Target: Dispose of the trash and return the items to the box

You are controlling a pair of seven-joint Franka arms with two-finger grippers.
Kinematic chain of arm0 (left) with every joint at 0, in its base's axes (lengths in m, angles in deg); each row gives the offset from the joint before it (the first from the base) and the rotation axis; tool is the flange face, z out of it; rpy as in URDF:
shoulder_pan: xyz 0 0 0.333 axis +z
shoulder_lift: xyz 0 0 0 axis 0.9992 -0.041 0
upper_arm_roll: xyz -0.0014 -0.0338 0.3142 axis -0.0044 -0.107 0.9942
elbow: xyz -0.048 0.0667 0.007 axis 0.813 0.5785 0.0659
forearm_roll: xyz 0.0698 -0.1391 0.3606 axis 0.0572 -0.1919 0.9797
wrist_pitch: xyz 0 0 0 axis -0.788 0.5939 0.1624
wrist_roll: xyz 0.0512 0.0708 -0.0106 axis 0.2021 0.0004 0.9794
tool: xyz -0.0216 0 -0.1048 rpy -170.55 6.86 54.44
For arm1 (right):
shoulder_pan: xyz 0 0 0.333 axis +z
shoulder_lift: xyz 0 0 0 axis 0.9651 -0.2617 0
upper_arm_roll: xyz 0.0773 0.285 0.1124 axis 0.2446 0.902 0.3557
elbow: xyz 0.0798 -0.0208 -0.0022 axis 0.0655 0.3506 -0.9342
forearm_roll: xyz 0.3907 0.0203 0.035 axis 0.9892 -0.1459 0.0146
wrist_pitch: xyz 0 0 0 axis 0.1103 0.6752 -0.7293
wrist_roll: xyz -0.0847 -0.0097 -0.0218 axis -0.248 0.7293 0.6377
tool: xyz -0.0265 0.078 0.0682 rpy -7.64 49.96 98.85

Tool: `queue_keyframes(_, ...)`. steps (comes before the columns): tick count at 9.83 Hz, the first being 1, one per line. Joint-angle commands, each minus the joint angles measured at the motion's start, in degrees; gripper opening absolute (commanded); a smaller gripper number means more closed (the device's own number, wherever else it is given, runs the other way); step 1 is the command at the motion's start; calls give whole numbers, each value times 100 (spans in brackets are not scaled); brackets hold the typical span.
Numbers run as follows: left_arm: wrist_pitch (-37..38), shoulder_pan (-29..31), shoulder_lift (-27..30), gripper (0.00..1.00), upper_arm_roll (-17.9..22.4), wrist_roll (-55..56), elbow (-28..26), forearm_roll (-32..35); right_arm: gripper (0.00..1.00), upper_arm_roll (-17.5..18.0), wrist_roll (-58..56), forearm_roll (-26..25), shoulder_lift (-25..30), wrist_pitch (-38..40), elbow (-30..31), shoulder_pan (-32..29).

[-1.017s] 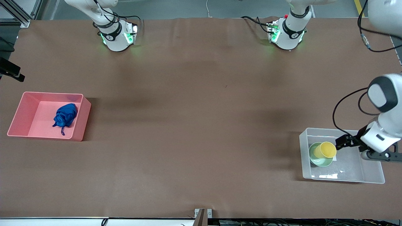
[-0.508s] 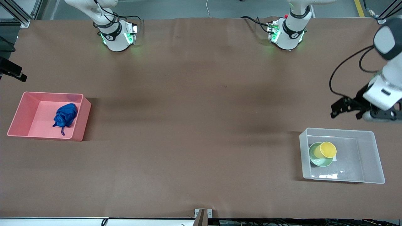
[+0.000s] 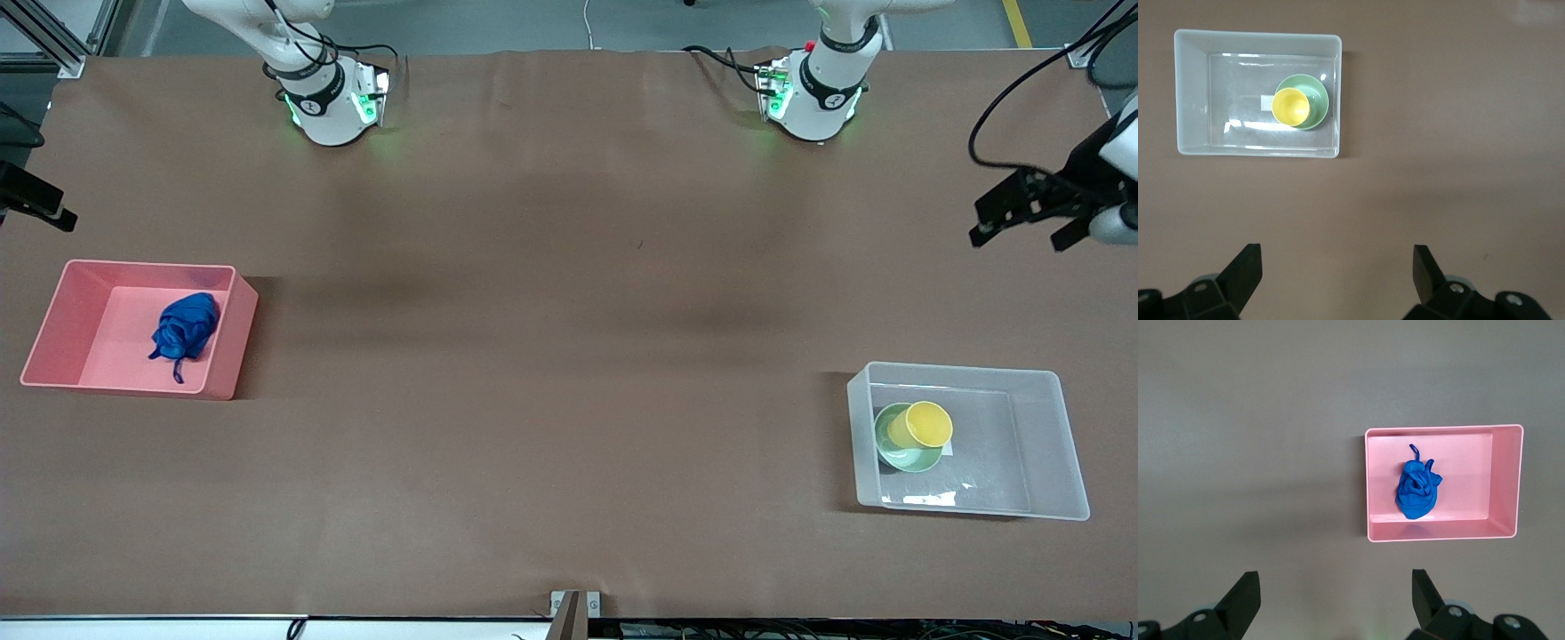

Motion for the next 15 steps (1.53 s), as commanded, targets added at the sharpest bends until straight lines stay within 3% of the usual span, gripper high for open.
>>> queue_keyframes(1, 326, -101, -243, 100, 33, 385, 67, 141, 100, -20, 74, -19, 1, 42, -58, 56)
queue_keyframes(5, 247, -102, -41, 100, -29, 290, -162, 457, 100, -11, 74, -19, 1, 42, -58, 56)
queue_keyframes(15, 194, -49, -59, 100, -3, -9, -170, 334, 100, -11, 109, -19, 1, 50, -58, 56)
